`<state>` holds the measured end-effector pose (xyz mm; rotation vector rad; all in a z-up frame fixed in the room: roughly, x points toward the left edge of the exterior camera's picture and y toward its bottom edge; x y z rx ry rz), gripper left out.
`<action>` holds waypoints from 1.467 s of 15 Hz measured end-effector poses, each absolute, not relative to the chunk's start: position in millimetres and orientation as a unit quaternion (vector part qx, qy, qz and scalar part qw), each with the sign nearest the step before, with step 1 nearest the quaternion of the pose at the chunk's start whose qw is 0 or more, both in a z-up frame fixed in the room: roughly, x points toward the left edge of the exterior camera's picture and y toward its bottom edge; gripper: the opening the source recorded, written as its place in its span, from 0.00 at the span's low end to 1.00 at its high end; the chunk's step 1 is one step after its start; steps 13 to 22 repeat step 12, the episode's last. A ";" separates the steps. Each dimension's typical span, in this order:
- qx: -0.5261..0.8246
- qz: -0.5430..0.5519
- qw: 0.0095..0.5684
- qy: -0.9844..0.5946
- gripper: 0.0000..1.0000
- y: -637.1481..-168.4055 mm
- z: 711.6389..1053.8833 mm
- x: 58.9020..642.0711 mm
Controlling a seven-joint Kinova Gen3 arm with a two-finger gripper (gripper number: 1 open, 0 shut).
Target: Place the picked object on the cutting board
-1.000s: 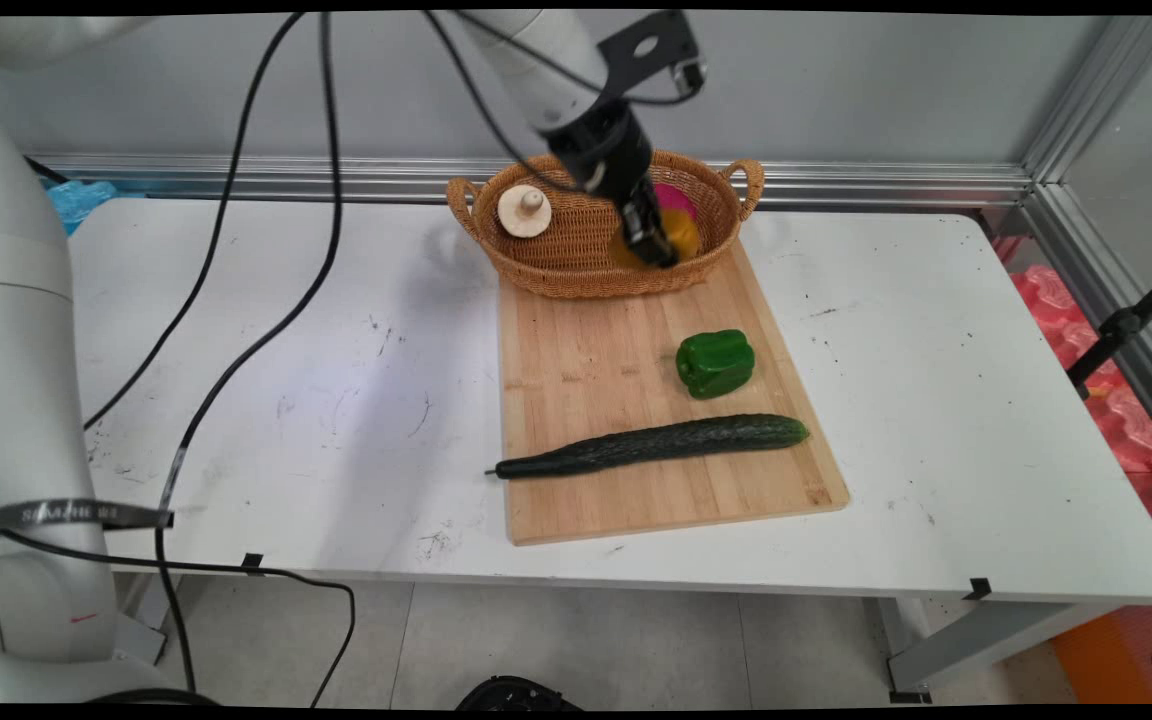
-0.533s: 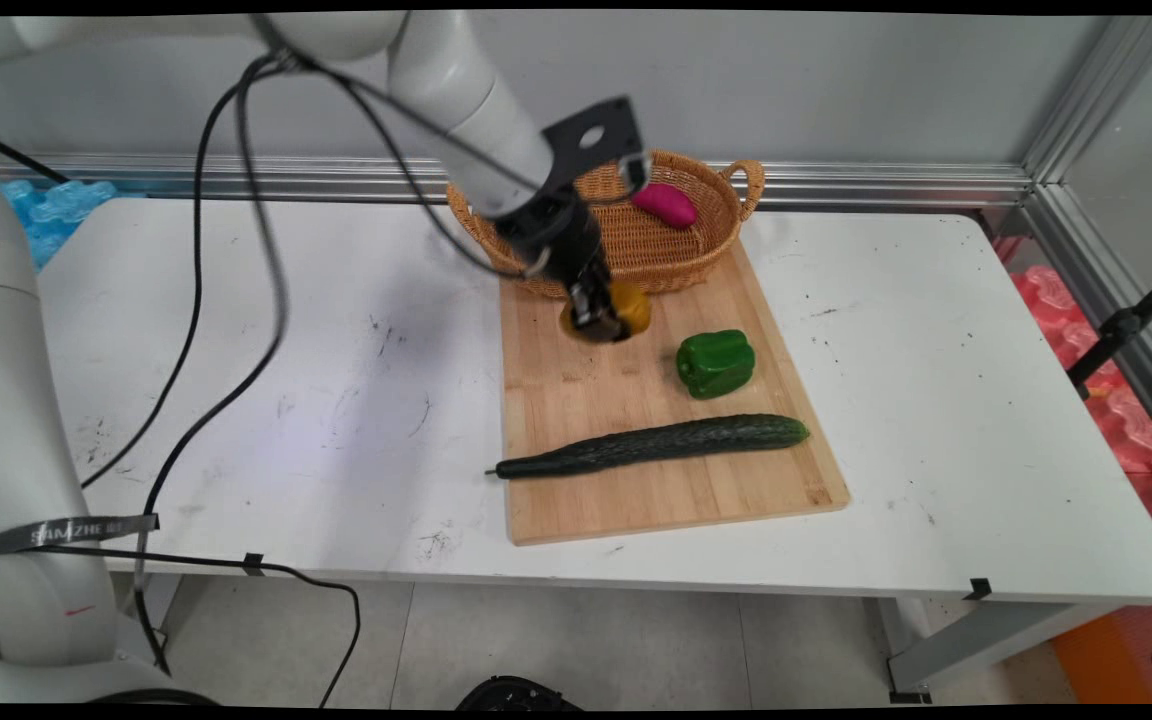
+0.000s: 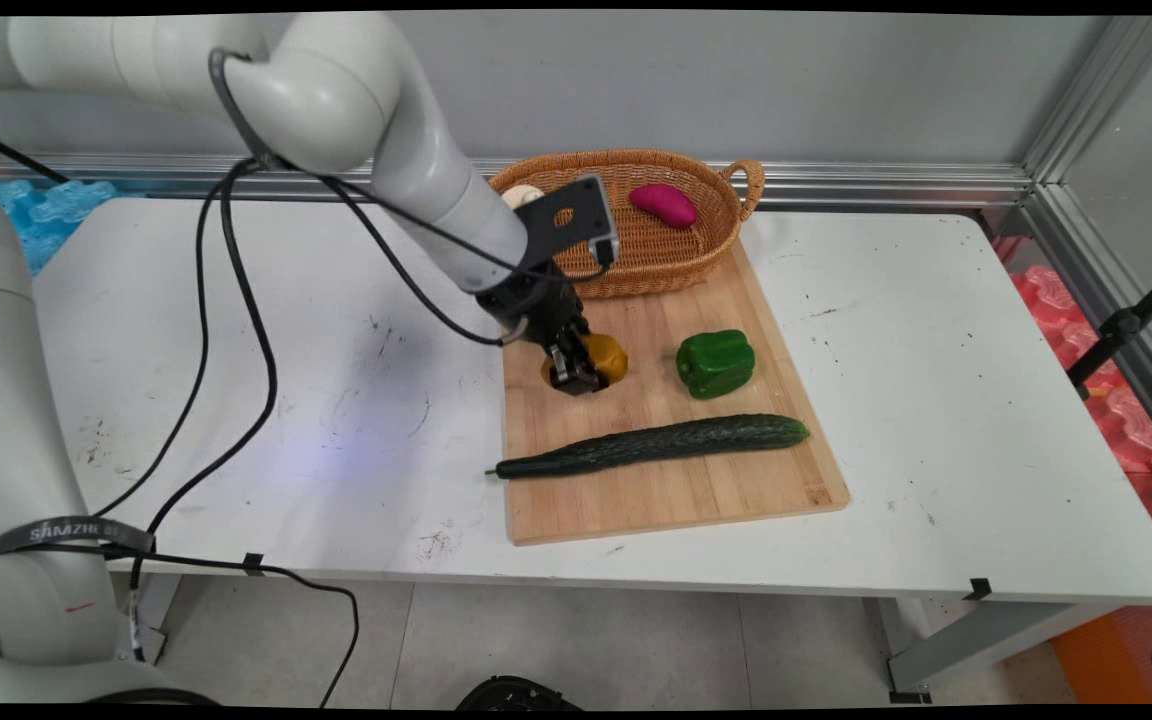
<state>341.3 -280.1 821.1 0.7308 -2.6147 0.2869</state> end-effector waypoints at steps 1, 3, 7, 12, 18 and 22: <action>0.265 0.104 0.206 -0.936 0.00 -279.8 815.3 341.3; 0.267 0.105 0.208 -0.935 0.00 -279.8 807.8 341.1; 0.270 0.107 0.211 -0.933 0.00 -280.7 790.9 340.9; 0.273 0.107 0.214 -0.932 1.00 -281.9 778.7 340.8; 0.273 0.107 0.214 -0.932 1.00 -281.9 778.7 340.8; 0.273 0.107 0.214 -0.932 1.00 -281.9 778.7 340.8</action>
